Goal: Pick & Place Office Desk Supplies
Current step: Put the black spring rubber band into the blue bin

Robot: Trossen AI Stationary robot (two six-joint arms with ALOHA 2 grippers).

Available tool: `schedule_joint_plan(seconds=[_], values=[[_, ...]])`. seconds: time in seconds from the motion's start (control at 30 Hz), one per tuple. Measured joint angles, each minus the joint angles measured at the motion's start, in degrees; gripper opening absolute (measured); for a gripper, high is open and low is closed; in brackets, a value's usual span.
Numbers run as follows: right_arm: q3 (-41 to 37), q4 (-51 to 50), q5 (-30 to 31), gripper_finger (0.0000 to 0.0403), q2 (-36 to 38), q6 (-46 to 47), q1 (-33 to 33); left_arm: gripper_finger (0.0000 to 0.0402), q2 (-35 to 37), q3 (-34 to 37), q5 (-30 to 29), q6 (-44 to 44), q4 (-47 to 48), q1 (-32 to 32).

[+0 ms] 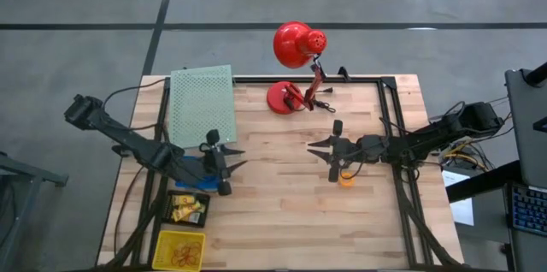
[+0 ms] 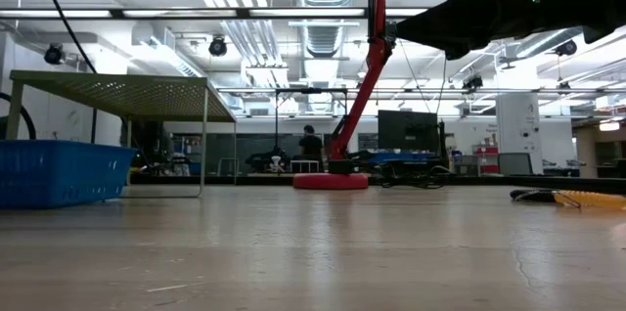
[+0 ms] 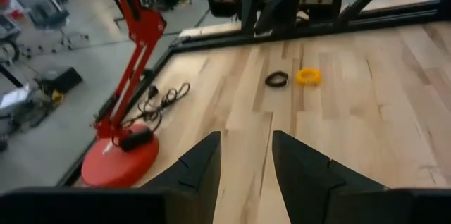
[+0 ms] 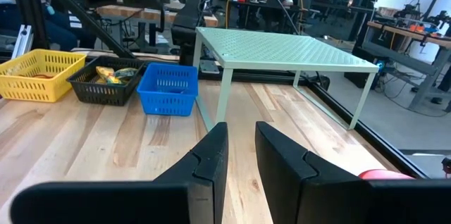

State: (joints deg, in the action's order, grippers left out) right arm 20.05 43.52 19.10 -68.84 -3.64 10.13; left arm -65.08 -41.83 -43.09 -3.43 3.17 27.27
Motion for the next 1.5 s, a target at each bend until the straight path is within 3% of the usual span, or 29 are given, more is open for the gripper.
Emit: schedule_joint_plan(seconds=[1.5], values=[[0.0, 0.0, 0.0, 0.0068, 0.0, 0.0, 0.0, 0.0134, 0.0, 0.3, 0.2, 0.3, 1.5, 0.0]])
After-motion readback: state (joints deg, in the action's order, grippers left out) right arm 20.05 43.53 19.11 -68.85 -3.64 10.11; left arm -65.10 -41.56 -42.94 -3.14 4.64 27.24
